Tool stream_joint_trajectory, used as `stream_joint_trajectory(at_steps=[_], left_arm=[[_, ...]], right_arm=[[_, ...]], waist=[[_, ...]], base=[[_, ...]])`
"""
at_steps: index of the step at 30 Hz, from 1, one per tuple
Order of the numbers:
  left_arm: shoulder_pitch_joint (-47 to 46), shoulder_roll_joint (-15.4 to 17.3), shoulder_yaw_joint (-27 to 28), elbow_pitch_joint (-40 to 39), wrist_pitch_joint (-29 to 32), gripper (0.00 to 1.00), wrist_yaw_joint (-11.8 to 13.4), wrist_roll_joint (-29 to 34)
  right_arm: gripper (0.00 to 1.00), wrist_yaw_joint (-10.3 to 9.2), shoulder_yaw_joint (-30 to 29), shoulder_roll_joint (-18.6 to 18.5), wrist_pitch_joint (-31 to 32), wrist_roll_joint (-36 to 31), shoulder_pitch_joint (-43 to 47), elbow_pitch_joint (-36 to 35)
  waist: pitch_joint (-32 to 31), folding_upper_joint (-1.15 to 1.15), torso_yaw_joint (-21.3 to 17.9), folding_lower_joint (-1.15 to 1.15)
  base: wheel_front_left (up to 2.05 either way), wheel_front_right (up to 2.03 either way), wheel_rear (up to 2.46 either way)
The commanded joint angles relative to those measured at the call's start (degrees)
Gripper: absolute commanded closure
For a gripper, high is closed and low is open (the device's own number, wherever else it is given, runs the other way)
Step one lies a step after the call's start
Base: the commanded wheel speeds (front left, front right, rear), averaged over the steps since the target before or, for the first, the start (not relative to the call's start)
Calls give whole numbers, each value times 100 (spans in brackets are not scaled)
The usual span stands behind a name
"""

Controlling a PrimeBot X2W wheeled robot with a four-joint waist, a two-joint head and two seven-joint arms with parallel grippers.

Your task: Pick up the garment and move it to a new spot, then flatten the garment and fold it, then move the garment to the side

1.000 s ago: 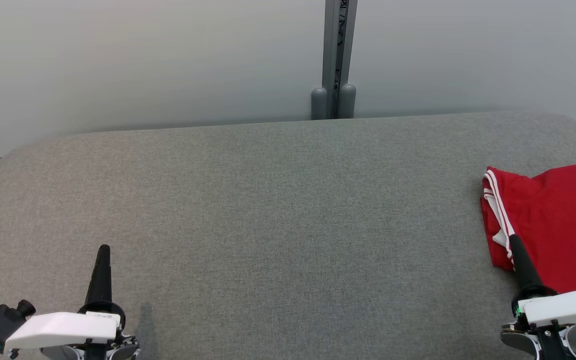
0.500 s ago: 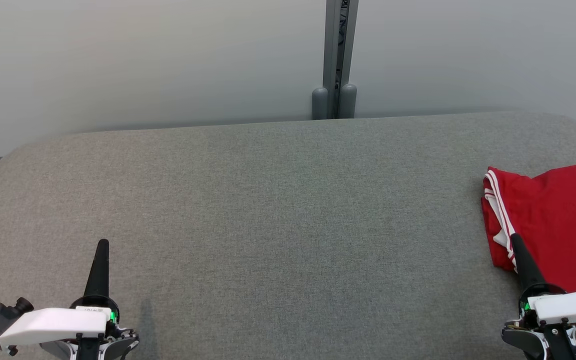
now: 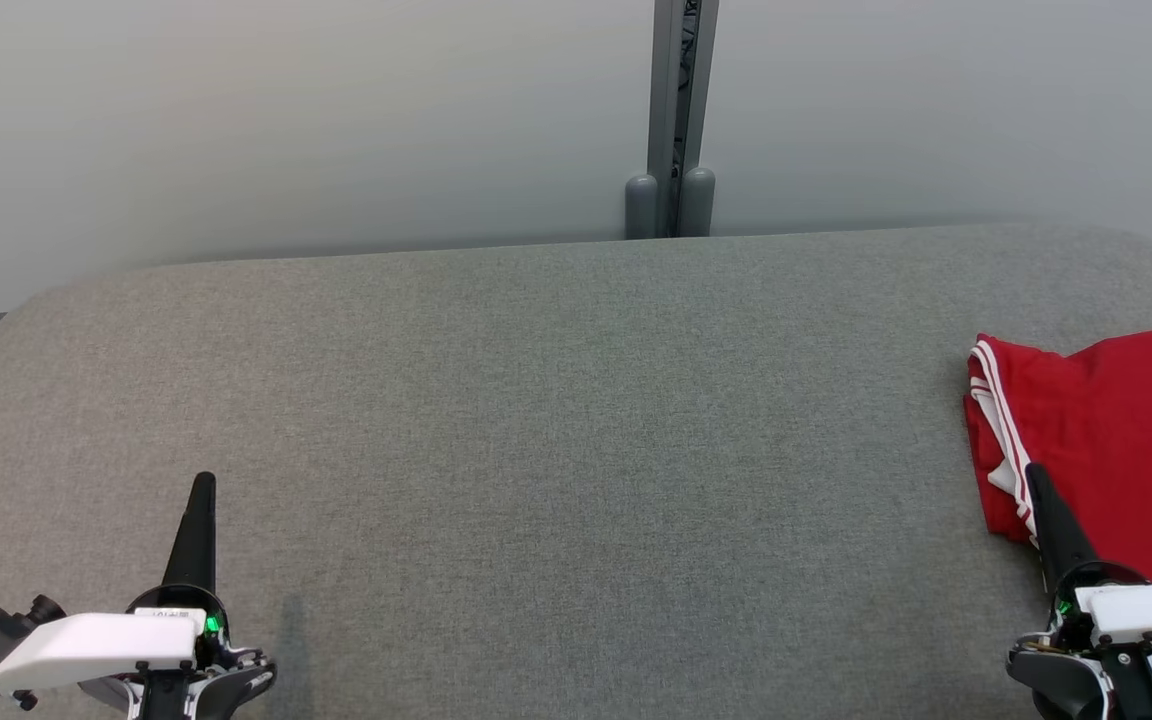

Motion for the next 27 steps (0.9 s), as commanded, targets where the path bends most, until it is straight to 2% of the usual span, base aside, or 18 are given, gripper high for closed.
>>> stream_joint_trajectory(at_steps=[1,27], left_arm=[[-150,36,34,-13,33,100,-39,-120],[-250,42,86,32,311,100,-89,-1156]], right_arm=[[100,2,-28,-11,34,125,-96,-42],[100,2,-164,33,327,1136,-94,-60]], waist=[[0,0,1,0],[4,0,21,0]], base=[[0,0,0],[0,0,0]])
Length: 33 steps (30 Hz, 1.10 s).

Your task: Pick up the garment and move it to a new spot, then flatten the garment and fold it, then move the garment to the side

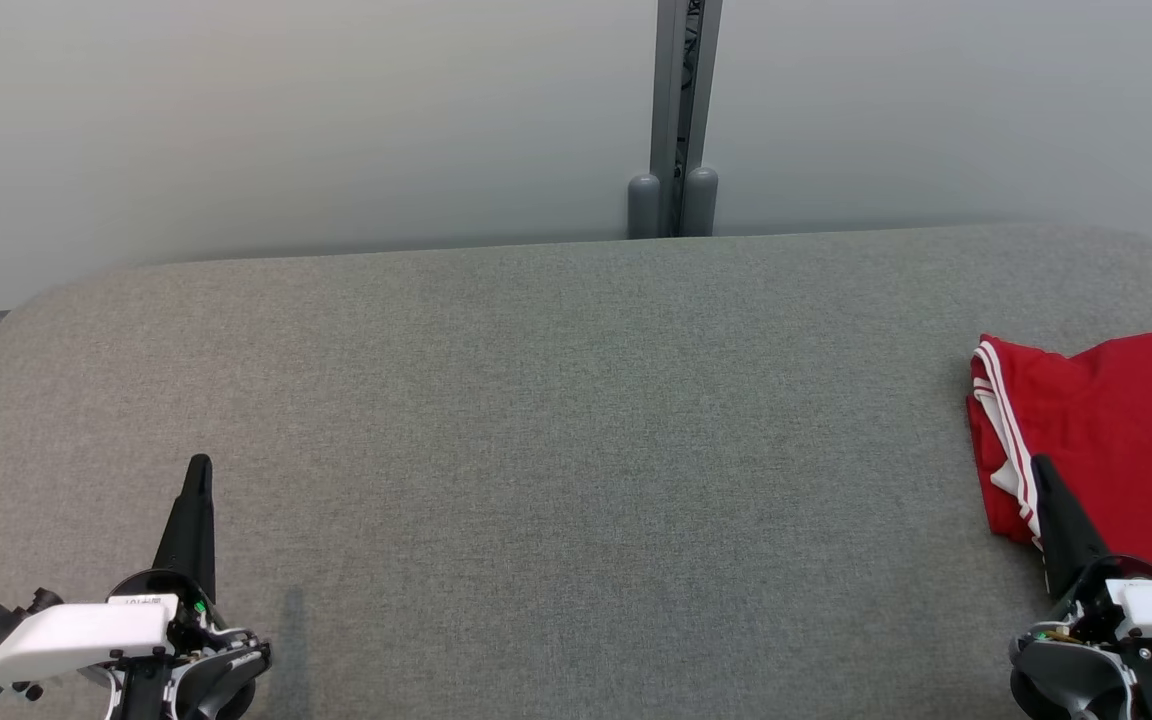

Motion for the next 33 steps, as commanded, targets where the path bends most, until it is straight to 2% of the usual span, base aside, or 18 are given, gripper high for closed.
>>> stream_joint_trajectory(at_steps=[1,33], left_arm=[[-113,31,29,9,28,100,-41,-115],[-94,31,29,8,43,100,-39,-152]], right_arm=[[100,2,-18,-12,52,124,-50,-17],[100,2,-21,-15,64,153,-51,-18]], waist=[[0,0,2,0],[0,0,3,0]], base=[[0,0,0],[0,0,0]])
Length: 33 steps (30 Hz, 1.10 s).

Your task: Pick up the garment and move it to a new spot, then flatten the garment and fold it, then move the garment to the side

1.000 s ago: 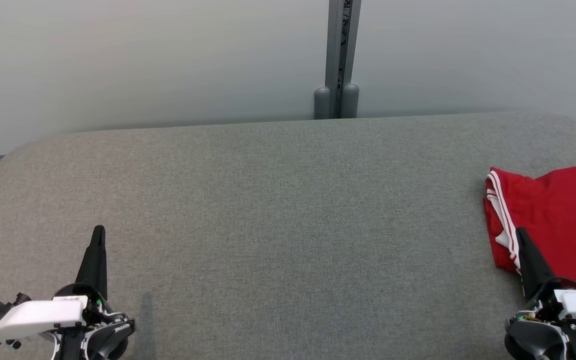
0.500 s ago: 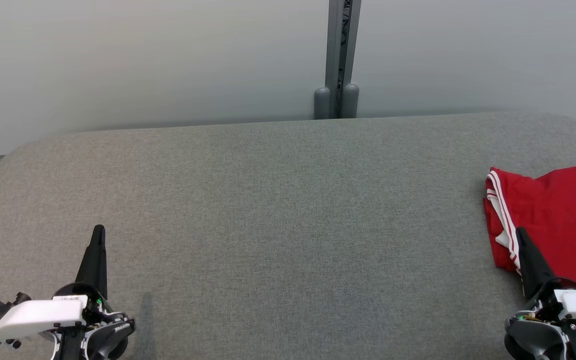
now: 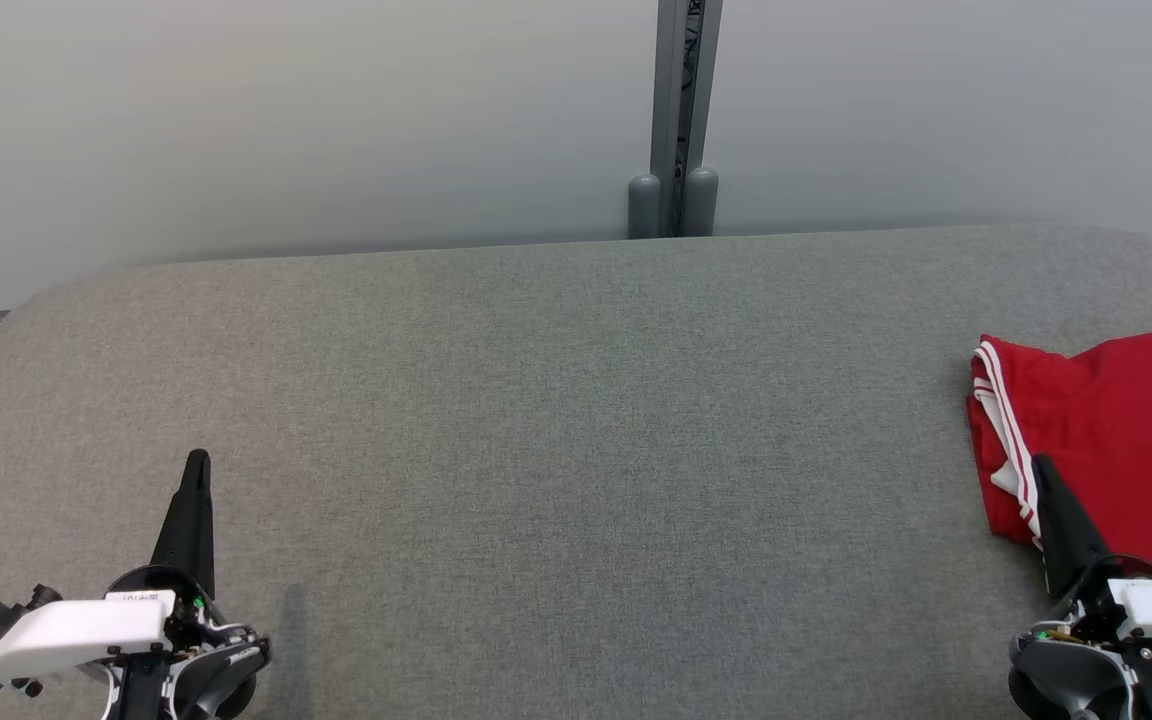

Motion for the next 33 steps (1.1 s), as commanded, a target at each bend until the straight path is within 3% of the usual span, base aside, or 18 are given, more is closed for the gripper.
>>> stream_joint_trajectory(at_steps=[1,33], left_arm=[[-53,30,22,4,20,100,-29,-7],[-53,30,22,3,20,100,-29,-8]], right_arm=[[100,2,-5,-25,20,13,-50,-13],[100,2,-3,-25,19,15,-50,-13]], waist=[[0,0,0,0],[0,0,0,0]], base=[[0,0,0],[0,0,0]])
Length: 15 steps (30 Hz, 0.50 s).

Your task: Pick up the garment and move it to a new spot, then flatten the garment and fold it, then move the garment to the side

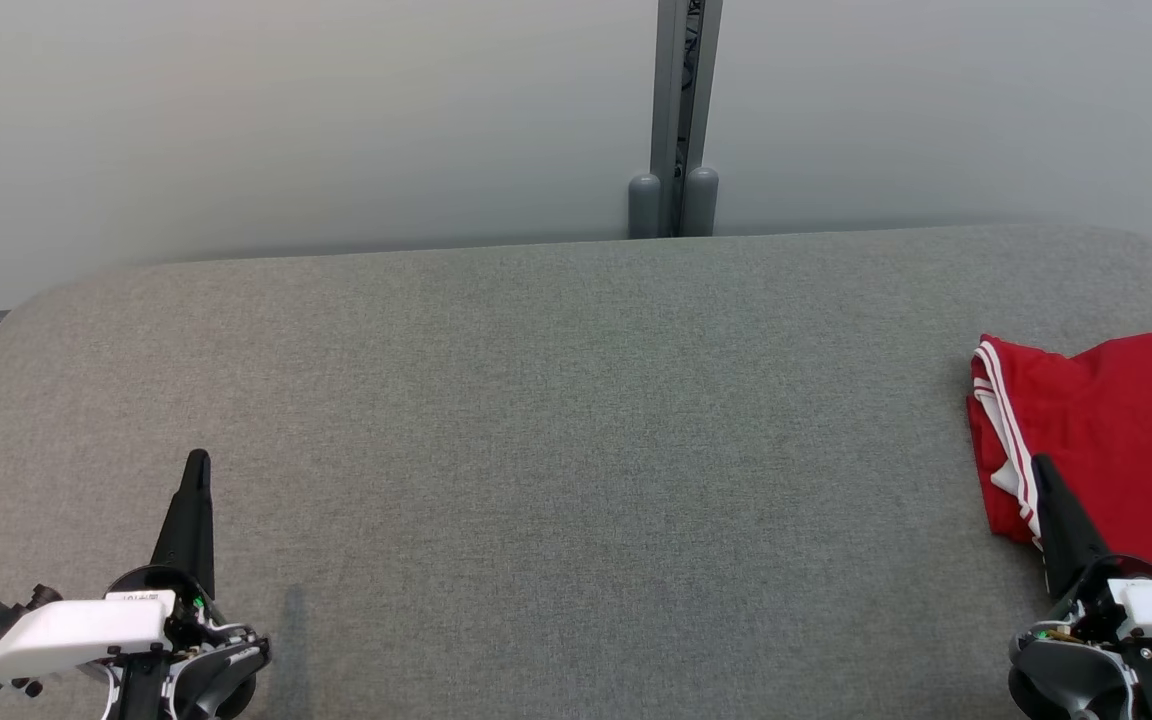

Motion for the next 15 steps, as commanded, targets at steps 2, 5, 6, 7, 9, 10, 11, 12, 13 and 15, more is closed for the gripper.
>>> stream_joint_trajectory(at_steps=[2,5,6,7,9,10,11,12,13,15], left_arm=[[-53,30,22,3,19,100,-29,-8],[-53,30,22,3,20,100,-29,-8],[-53,30,22,3,20,100,-29,-8],[-53,30,22,3,20,100,-29,-8],[-53,30,22,3,20,100,-29,-8],[-53,30,22,3,20,100,-29,-8],[-53,30,21,3,20,100,-29,-8],[-53,30,21,3,19,100,-30,-8],[-53,30,21,3,19,100,-30,-8],[-53,30,21,2,20,100,-30,-8]], right_arm=[[100,2,-6,-25,19,15,-49,-12],[100,2,-6,-25,19,15,-49,-12],[100,2,-4,-25,19,15,-49,-12],[100,2,-4,-25,19,15,-49,-12],[100,2,-5,-25,19,15,-49,-12],[100,2,-5,-25,19,15,-49,-12],[100,2,-5,-25,19,15,-49,-12],[100,2,-5,-25,19,15,-49,-12],[100,2,-4,-25,19,15,-49,-12],[100,2,-5,-25,19,15,-49,-12]], waist=[[0,0,0,0],[0,0,0,0],[0,0,0,0],[0,0,0,0],[0,0,0,0],[0,0,0,0],[0,0,0,0],[0,0,0,0],[0,0,0,0],[0,0,0,0]], base=[[0,0,0],[0,0,0],[0,0,0],[0,0,0],[0,0,0],[0,0,0],[0,0,0],[0,0,0],[0,0,0],[0,0,0]])
